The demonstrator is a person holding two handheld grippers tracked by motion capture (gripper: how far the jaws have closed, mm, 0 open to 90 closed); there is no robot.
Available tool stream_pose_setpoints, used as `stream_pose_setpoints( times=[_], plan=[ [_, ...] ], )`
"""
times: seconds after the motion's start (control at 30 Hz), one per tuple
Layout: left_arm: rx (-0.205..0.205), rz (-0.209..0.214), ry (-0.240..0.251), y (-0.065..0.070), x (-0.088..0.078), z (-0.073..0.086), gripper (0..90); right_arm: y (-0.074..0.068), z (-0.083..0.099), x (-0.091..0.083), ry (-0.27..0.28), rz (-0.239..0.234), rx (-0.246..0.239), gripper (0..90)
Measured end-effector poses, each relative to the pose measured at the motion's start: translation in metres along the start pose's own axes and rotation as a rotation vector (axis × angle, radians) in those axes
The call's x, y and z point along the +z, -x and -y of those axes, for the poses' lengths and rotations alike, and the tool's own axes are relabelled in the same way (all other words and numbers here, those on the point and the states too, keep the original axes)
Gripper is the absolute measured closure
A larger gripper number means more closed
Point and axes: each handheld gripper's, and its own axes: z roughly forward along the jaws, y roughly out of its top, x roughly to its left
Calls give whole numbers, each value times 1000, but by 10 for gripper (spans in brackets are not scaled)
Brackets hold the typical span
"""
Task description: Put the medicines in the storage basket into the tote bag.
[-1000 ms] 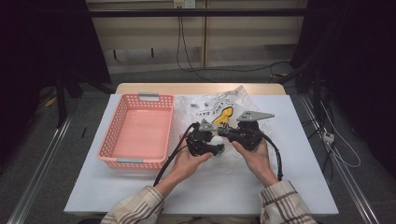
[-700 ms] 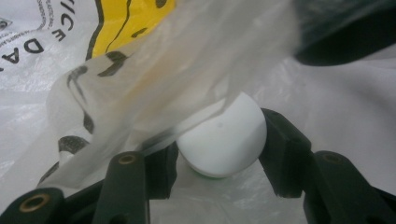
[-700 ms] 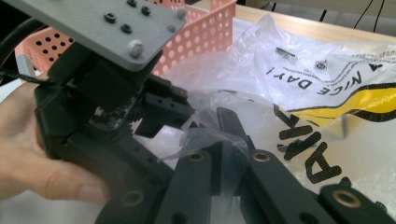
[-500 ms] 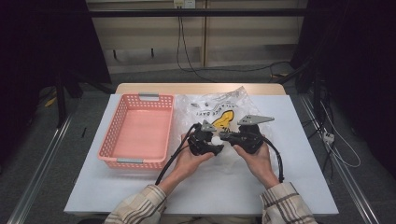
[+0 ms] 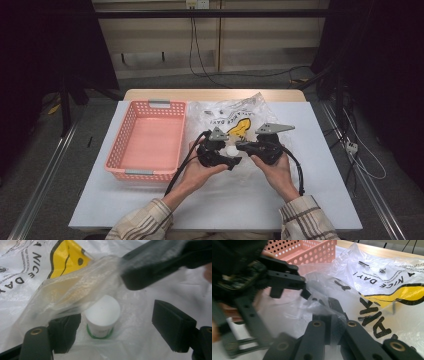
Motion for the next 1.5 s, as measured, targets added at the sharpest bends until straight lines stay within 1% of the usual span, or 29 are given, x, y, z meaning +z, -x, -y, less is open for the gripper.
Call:
stream_pose_setpoints(
  times=[0.03, 0.07, 0.17, 0.23, 0.27, 0.3, 0.43, 0.63, 0.7, 0.8, 0.87, 0.97, 1.0, 1.07, 1.13, 1.2, 1.3, 1.33, 1.37, 1.4, 1.43, 1.5],
  plan=[
    [13, -4, -1, 1, -3, 0, 215, 1, 0, -1, 3, 0, 2, 900],
    [15, -4, -1, 2, -5, 0, 215, 1, 0, -1, 3, 0, 2, 900],
    [14, 1, 19, 3, -13, 2, 214, 3, 0, -2, 5, 6, 9, 900],
    [31, -11, 17, 5, -19, 2, 223, 4, 0, -3, 3, 8, 7, 900],
    [47, -26, 28, 8, -22, 2, 227, 4, 0, -3, 4, 9, 7, 900],
    [65, -33, 37, 10, -26, 2, 229, 3, 1, -2, 0, 12, 2, 900],
    [92, -16, 50, 16, -39, 0, 227, 3, 1, -1, -3, 14, 0, 900],
    [101, 17, 81, 21, -57, 1, 222, 2, 1, -1, -5, 14, -4, 900],
    [108, 9, 71, 22, -61, 2, 220, 1, 1, -1, -5, 14, -5, 900],
    [114, 2, 85, 24, -66, 7, 218, 0, 0, -3, -6, 14, -20, 900],
    [117, 1, 81, 25, -68, 12, 216, -1, 0, -5, 0, 14, -20, 900],
    [119, 3, 84, 26, -72, 18, 212, -2, 2, -5, -14, 18, -28, 900],
    [117, -3, 95, 27, -75, 20, 211, -2, 3, -4, -22, 14, -30, 900],
    [114, 3, 111, 28, -82, 22, 211, -3, 5, -4, -35, 9, -42, 900],
    [121, 2, 116, 30, -88, 25, 211, -5, 7, -4, -44, 9, -46, 900],
    [123, -14, 113, 29, -92, 29, 209, -5, 10, -6, -50, 12, -47, 900],
    [109, -24, 105, 26, -97, 37, 208, -4, 15, -8, -63, 16, -40, 864],
    [105, -31, 99, 26, -100, 39, 208, -4, 17, -9, -68, 15, -41, 858],
    [101, -32, 102, 27, -102, 41, 207, -4, 19, -10, -74, 15, -40, 845],
    [101, -33, 97, 29, -105, 43, 204, -5, 20, -11, -77, 14, -36, 817],
    [111, -40, 93, 30, -107, 45, 201, -5, 22, -12, -80, 14, -36, 790],
    [114, -49, 84, 29, -109, 50, 196, -7, 24, -14, -82, 17, -37, 758]
  ],
)
